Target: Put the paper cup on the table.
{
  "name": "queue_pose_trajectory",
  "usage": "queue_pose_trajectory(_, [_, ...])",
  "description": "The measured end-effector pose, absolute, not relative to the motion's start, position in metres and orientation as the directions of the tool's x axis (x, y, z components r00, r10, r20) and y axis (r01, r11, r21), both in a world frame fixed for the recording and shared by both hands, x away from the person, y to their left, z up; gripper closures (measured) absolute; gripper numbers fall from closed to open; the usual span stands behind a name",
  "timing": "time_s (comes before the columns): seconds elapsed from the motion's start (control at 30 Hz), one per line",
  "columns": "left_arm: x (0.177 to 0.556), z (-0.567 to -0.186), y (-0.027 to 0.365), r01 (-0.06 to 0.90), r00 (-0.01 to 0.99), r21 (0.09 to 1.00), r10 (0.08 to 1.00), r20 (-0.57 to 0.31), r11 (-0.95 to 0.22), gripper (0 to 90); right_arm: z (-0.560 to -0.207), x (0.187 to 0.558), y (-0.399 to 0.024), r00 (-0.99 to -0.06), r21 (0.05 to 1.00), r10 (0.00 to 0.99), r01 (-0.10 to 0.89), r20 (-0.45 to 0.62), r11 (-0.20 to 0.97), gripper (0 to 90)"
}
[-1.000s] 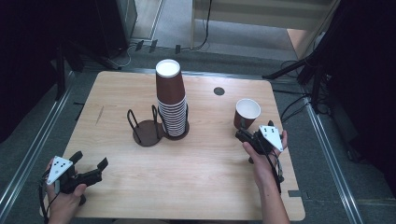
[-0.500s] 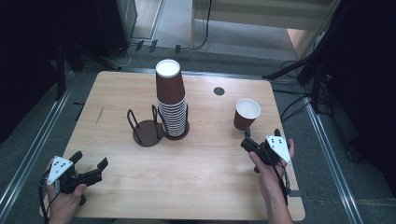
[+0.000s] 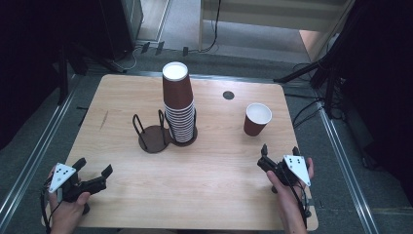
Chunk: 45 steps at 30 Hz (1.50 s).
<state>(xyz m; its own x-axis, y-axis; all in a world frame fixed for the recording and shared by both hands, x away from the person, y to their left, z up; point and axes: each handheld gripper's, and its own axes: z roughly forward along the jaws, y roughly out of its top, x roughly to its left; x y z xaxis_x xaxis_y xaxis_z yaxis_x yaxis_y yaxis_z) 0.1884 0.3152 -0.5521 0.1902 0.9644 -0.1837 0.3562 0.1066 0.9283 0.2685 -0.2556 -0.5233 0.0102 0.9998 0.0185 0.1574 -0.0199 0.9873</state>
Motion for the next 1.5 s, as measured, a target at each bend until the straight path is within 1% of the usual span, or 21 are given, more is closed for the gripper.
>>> queue_pose_trajectory(0.3, [0.188, -0.552, 0.315, 0.356, 0.191, 0.928, 0.964, -0.183, 0.106, 0.0, -0.535, 0.254, -0.265, 0.015, 0.984, 1.000, 0.181, -0.008, 0.005, 0.0])
queue_pose_trajectory(0.73, [0.188, -0.552, 0.316, 0.355, 0.194, 0.929, 0.964, -0.184, 0.106, 0.0, -0.541, 0.235, -0.286, 0.052, 0.980, 0.999, 0.197, -0.010, 0.000, 0.0])
queue_pose_trajectory(0.93, [0.188, -0.552, 0.315, 0.354, 0.192, 0.929, 0.964, -0.183, 0.106, 0.0, -0.544, 0.227, -0.298, 0.072, 0.973, 0.997, 0.229, 0.005, -0.022, 0.0])
queue_pose_trajectory(1.3, [0.188, -0.552, 0.315, 0.354, 0.190, 0.929, 0.965, -0.182, 0.106, 0.0, -0.546, 0.208, -0.314, 0.092, 0.974, 0.996, 0.225, -0.008, -0.013, 0.0])
queue_pose_trajectory(1.5, [0.188, -0.552, 0.315, 0.355, 0.190, 0.929, 0.965, -0.183, 0.107, 0.0, -0.547, 0.198, -0.321, 0.100, 0.972, 0.995, 0.232, 0.003, -0.026, 0.0])
